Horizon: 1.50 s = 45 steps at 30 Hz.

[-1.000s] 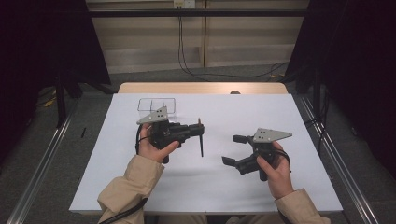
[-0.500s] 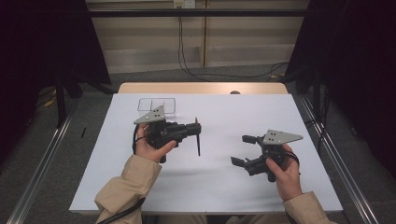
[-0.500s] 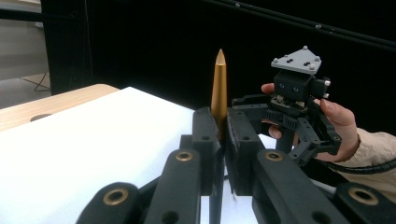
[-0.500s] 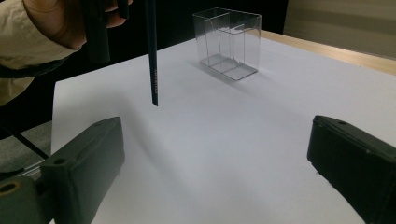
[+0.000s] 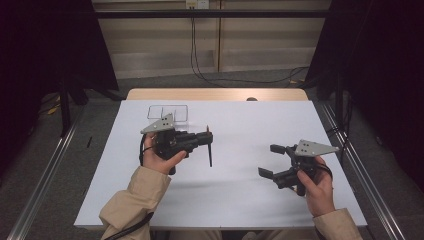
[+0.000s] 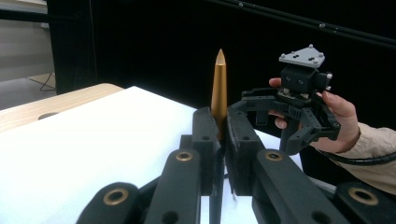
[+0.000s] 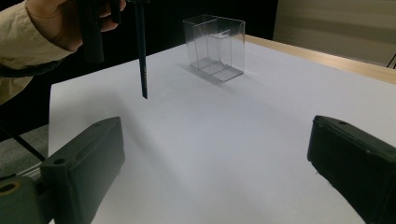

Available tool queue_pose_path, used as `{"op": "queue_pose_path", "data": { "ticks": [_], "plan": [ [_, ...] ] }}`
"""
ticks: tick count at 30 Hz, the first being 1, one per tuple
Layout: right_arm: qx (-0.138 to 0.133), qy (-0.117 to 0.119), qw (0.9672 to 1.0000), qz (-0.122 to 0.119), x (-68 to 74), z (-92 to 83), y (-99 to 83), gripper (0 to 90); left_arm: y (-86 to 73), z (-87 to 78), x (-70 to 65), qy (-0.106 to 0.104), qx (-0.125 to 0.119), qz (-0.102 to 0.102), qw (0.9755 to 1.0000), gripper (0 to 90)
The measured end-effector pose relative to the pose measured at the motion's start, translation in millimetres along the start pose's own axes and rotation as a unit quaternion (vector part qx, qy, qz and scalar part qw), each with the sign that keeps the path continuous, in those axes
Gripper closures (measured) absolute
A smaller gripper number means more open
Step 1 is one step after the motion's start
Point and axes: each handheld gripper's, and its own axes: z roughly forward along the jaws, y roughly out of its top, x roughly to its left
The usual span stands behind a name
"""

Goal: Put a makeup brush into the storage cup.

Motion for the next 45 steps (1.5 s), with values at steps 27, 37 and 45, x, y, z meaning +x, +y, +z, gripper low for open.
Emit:
{"op": "queue_pose_path", "data": {
  "ticks": [27,37,45],
  "plan": [
    [-0.017,-0.020,0.9997,0.001,-9.6,-38.4,-12.6,3.9,4.4,-12.1,3.5,0.017,-0.010,0.003,0.9998,83.7],
    [-0.021,-0.021,0.9996,-0.002,-10.8,-40.8,-12.8,4.0,9.7,-18.7,9.5,0.029,-0.015,0.003,0.9995,83.7],
    [-0.025,-0.023,0.9994,-0.001,-11.6,-42.1,-12.7,4.1,18.8,-26.5,19.8,0.052,-0.015,0.005,0.9985,83.7]
  ]
}}
